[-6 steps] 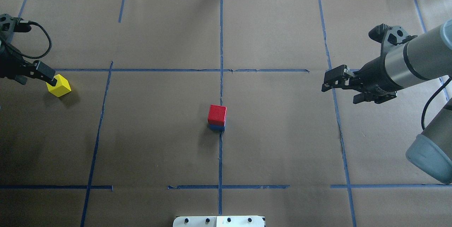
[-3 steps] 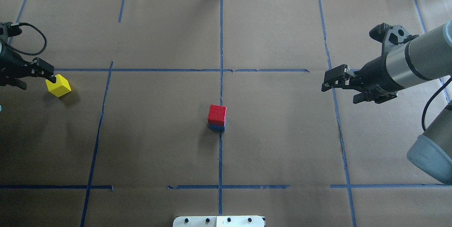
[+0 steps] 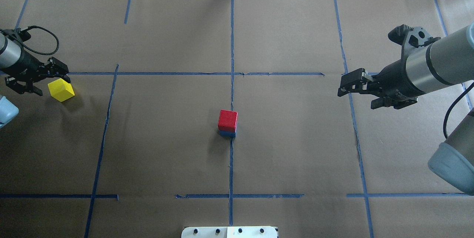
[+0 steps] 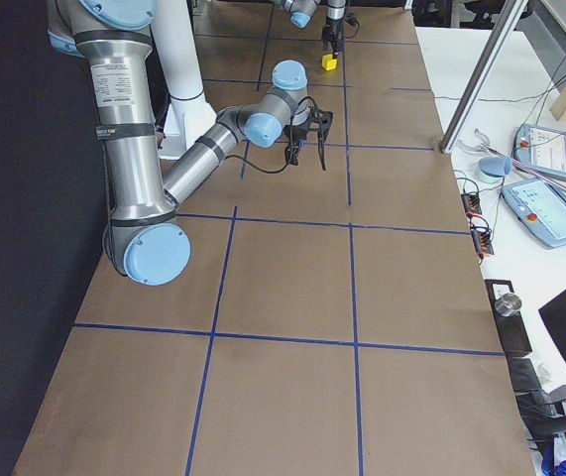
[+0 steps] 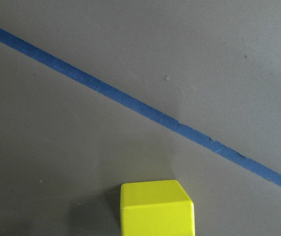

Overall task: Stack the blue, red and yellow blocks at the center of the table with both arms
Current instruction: 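Lower the left gripper onto the yellow cube and close it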

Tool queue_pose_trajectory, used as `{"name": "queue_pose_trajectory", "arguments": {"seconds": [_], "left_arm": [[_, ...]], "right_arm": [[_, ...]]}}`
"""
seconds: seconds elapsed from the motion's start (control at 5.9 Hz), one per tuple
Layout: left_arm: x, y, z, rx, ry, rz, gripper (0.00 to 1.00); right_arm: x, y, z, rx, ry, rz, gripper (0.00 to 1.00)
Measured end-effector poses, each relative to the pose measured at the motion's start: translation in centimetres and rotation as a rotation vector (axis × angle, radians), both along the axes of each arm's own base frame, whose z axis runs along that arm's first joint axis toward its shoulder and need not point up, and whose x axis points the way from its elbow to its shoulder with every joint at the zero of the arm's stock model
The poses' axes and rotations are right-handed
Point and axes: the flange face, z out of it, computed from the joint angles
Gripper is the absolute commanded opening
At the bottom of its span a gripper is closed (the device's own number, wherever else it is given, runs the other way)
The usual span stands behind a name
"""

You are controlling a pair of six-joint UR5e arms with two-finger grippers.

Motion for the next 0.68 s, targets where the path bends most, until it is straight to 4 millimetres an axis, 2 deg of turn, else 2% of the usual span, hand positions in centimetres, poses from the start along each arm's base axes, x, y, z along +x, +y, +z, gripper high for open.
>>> {"name": "queue_pose_trajectory", "arguments": {"seconds": [0.17, 0.34, 0.51, 0.68], "left_arm": [[1.0, 0.3, 0.6, -0.008, -0.006, 0.017, 0.69], [1.8, 0.6, 1.1, -0.013, -0.012, 0.033, 0.05], [2.3, 0.4, 0.9, -0.006, -0.010, 0.040, 0.00], [2.7, -0.1, -0.1, 0.016, -0.002, 0.046, 0.00]], "right_arm": [[0.0, 0.0, -0.1, 0.001, 0.000, 0.001, 1.00], [0.0, 0.0, -0.1, 0.002, -0.001, 0.001, 1.00], [0.0, 0.0, -0.1, 0.002, -0.001, 0.001, 1.00], [0.0, 0.0, 0.0, 0.000, 0.000, 0.000, 1.00]]}}
